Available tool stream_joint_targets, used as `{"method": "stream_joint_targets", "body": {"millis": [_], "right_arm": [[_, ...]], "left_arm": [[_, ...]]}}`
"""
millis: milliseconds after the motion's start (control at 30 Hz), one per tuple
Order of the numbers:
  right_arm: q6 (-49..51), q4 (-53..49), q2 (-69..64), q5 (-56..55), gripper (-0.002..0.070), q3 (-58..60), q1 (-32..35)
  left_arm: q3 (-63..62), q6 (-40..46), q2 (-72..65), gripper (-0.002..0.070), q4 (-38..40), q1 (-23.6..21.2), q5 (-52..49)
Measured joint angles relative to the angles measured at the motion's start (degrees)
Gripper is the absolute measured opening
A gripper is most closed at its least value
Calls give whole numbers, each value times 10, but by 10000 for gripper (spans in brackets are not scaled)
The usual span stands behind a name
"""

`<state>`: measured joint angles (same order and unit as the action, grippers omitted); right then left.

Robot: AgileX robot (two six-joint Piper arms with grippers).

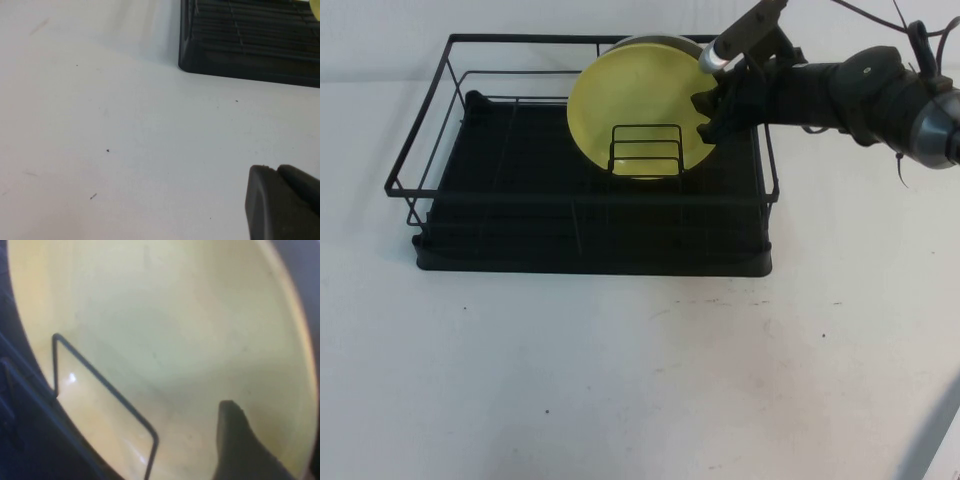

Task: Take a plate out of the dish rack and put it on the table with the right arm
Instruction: Grasp the plate from the shelf

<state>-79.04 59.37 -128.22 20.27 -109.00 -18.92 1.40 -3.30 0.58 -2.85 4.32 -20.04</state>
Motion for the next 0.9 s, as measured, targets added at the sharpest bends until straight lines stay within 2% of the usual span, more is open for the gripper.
{"method": "stream_joint_targets", "body": {"millis": [433,900], "right_arm": [[-2,15,0,-16,27,0,0],[-3,16,26,2,20,0,0]], "left_arm": [[0,0,0,-4,0,0,0],[0,0,0,-4,0,0,0]]}}
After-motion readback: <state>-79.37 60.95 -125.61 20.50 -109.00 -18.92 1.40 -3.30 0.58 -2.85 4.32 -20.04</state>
